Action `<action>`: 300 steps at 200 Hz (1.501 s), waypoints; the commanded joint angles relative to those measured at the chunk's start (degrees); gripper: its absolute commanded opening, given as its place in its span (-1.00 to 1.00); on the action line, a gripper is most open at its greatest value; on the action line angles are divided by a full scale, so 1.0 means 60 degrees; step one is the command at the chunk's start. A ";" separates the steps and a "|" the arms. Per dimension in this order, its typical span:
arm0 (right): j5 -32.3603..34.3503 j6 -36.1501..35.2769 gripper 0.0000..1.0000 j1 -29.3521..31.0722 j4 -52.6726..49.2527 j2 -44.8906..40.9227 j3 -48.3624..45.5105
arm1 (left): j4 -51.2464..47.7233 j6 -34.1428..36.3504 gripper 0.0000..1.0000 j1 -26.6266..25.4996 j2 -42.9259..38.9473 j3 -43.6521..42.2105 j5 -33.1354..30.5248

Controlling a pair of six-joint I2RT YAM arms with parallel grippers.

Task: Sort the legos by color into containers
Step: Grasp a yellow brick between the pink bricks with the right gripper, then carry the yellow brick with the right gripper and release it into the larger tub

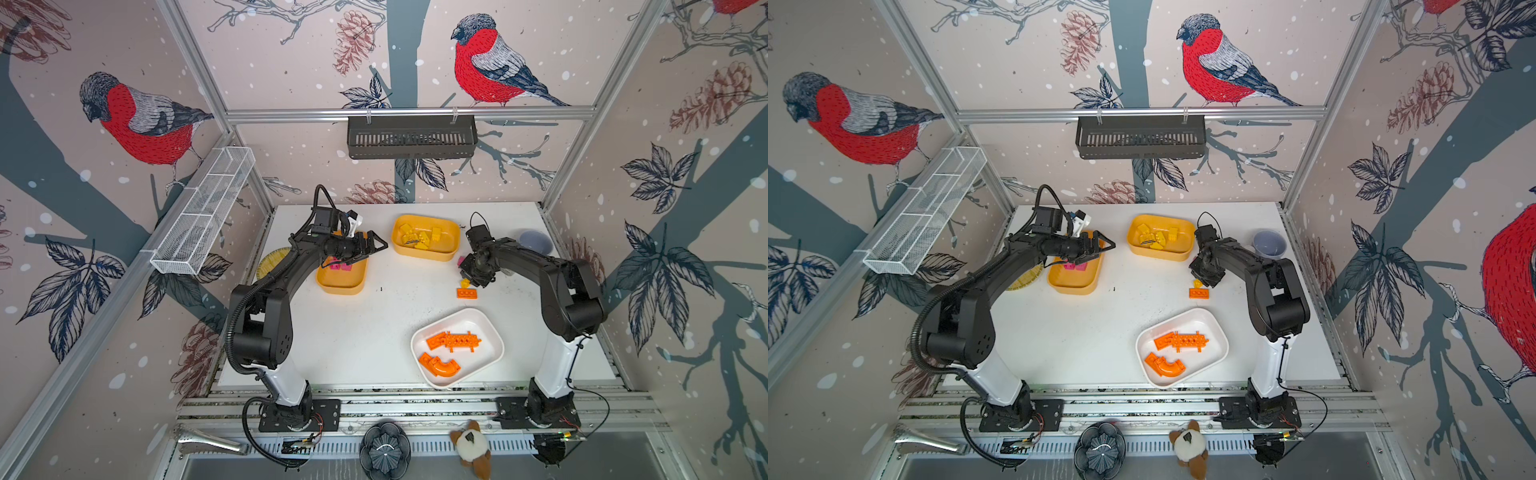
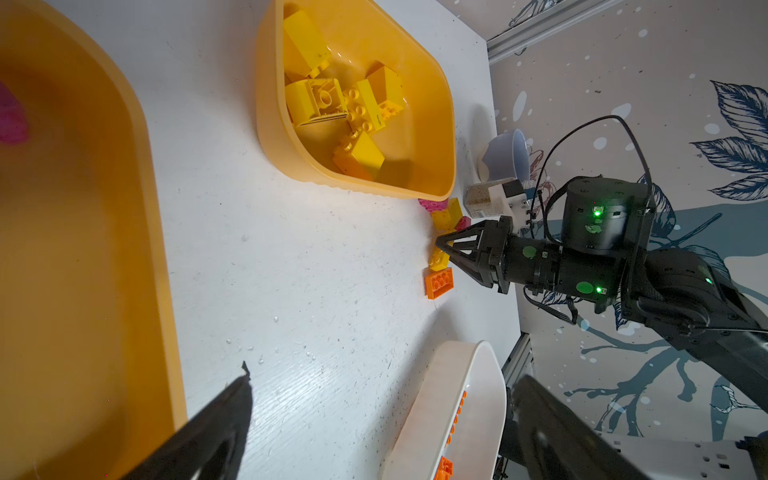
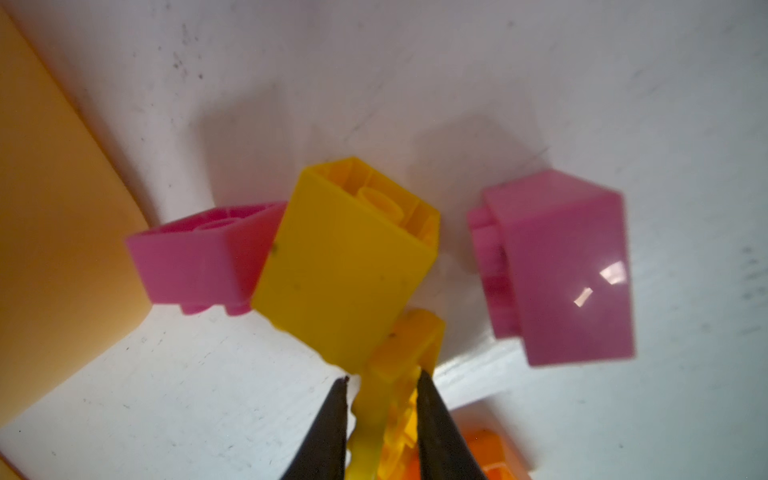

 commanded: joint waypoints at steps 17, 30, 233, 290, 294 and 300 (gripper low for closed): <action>-0.0180 0.0125 -0.55 0.0135 -0.0023 0.0103 0.0064 | -0.0104 0.0243 0.94 -0.0002 -0.0035 0.0063 -0.0117; -0.0159 0.0125 -0.57 0.0193 -0.0080 0.0052 0.0063 | -0.0137 0.0274 0.94 -0.0004 -0.0023 0.0058 -0.0128; 0.0813 -0.1158 -0.66 0.0818 -0.0908 0.0190 0.4208 | 0.0023 0.0154 0.94 -0.0001 0.0095 0.0569 0.0328; 0.0566 -0.1677 -0.66 0.0428 -0.0685 0.2231 0.6650 | 0.0139 -0.0032 0.94 0.0004 0.0032 0.0683 0.0330; 0.0597 -0.1749 -0.65 0.0434 -0.0720 0.2400 0.6829 | 0.0128 -0.0015 0.94 0.0002 0.0028 0.0685 0.0312; 0.0677 -0.1852 -0.65 0.0432 -0.0825 0.2626 0.7093 | 0.0116 -0.0018 0.95 -0.0001 0.0005 0.0668 0.0280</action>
